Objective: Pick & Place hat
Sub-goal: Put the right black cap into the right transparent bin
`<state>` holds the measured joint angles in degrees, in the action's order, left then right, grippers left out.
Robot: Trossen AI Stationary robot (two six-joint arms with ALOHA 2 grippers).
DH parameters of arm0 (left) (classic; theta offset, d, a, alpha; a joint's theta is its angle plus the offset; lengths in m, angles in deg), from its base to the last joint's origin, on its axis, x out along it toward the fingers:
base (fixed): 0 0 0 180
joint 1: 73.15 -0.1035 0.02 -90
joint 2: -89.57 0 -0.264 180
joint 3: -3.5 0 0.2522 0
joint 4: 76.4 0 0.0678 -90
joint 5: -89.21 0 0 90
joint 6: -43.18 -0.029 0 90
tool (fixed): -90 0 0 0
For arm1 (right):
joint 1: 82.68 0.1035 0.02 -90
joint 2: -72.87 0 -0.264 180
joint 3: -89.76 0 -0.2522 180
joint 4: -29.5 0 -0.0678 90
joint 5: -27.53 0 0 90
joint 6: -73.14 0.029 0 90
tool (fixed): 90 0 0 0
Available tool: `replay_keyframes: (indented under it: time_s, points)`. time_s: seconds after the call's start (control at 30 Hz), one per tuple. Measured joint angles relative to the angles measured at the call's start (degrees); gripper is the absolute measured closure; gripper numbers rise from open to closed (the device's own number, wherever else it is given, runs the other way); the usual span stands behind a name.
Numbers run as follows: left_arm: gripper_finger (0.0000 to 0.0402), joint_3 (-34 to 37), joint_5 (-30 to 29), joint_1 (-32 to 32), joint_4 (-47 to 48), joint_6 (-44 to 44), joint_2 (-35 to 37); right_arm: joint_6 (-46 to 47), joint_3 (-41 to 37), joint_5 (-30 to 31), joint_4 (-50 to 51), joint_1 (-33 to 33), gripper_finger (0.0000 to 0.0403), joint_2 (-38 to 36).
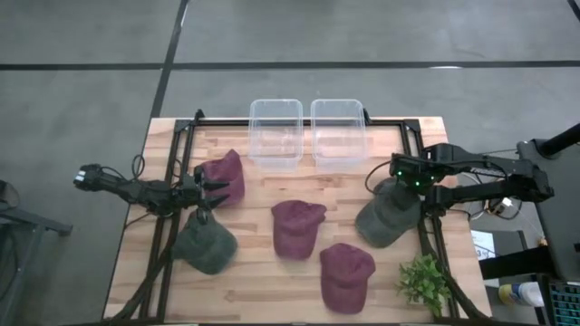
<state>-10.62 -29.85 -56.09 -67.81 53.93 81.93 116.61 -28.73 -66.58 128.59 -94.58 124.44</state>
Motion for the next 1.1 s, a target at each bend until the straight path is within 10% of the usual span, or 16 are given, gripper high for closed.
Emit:
replay_keyframes:
  time_s: [0.5,1.1]
  points:
    - [0.022,0.0,0.02,0.0,-0.02,0.25,0.0,10.76,-1.61,7.7,-3.44,0.0,0.0098,4.17]
    - [0.022,0.0,0.02,0.02,0.0,4.42,0.0,12.32,-1.09,6.69,-5.61,0.02,0.0088,14.99]
